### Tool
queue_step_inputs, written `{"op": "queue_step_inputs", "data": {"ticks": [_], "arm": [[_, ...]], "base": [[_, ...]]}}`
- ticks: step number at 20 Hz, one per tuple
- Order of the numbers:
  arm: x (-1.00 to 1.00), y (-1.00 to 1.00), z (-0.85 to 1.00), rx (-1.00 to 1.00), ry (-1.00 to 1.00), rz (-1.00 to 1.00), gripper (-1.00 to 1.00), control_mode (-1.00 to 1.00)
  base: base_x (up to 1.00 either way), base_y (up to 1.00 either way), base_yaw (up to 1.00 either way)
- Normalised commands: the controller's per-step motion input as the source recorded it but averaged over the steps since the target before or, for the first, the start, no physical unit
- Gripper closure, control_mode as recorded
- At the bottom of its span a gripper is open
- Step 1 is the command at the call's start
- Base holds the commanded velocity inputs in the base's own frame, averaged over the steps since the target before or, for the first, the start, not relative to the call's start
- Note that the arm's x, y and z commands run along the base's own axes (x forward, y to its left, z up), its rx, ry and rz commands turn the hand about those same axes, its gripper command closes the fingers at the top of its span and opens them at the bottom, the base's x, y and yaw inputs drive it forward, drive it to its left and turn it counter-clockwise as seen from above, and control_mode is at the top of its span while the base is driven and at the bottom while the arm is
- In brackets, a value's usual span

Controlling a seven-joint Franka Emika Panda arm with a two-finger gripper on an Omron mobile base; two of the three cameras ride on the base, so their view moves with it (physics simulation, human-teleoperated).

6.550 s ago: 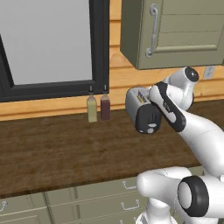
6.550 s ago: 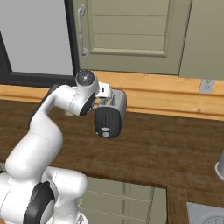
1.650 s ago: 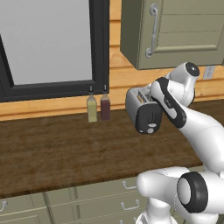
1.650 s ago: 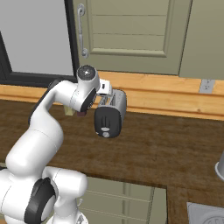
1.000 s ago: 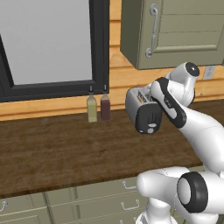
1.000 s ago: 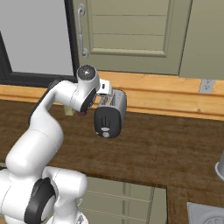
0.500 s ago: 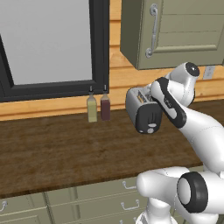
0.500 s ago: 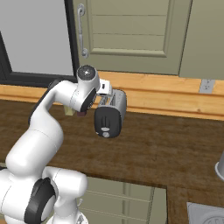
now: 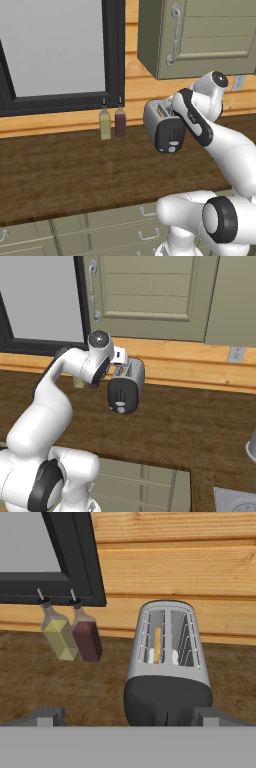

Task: Start the toaster. Once the lever pops up, take the bread to the plate on the dining counter.

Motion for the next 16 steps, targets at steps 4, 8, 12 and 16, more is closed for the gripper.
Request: {"op": "queue_step_inputs", "data": {"ticks": [4, 8, 12, 16], "arm": [[0.00, 0.00, 0.00, 0.00, 0.00, 0.00, -1.00, -1.00], [0.00, 0.00, 0.00, 0.00, 0.00, 0.00, -1.00, -1.00], [0.00, 0.00, 0.00, 0.00, 0.00, 0.00, -1.00, -1.00], [0.00, 0.00, 0.00, 0.00, 0.00, 0.00, -1.00, -1.00]], "base": [[0.00, 0.00, 0.00], [0.00, 0.00, 0.00], [0.00, 0.00, 0.00], [0.00, 0.00, 0.00]]}}
